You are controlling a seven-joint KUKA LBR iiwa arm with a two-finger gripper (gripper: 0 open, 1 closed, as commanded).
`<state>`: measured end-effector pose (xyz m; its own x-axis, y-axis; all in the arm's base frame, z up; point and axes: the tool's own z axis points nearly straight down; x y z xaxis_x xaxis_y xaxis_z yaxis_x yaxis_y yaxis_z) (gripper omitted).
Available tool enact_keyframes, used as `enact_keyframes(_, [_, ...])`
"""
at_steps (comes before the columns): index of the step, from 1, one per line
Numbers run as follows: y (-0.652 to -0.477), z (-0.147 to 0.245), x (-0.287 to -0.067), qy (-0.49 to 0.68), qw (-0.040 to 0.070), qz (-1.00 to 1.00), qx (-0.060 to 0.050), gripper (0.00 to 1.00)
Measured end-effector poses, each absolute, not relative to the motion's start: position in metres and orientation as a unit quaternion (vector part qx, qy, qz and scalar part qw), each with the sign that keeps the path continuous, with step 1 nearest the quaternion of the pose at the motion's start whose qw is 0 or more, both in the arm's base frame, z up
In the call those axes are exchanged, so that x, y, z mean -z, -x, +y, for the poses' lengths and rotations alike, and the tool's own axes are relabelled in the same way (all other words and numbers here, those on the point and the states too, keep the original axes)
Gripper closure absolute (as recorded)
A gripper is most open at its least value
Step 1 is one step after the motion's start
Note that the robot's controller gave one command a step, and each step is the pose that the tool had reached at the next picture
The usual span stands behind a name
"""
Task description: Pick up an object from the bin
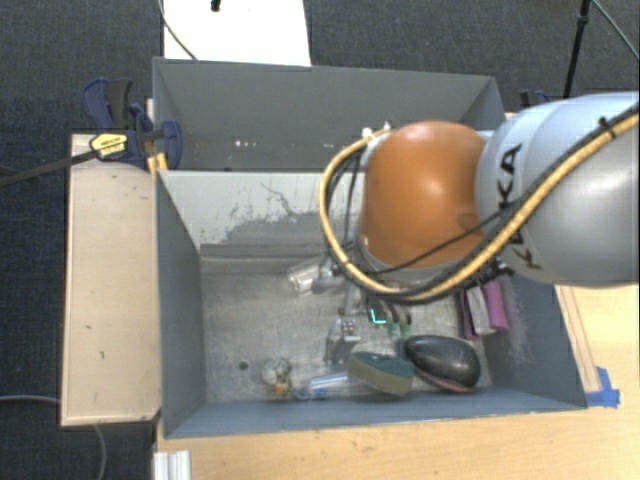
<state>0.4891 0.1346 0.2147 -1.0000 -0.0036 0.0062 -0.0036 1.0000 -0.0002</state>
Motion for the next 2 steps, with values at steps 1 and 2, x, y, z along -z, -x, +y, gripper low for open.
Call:
enact_keyframes(1, [-0.503,0.049,-0.14,-0.123,0.001,-0.992,-0.001,0.0])
enact_keyframes(2, [-0.48,0.009,-0.091,-0.118,0.001,-0.993,0.0,0.0])
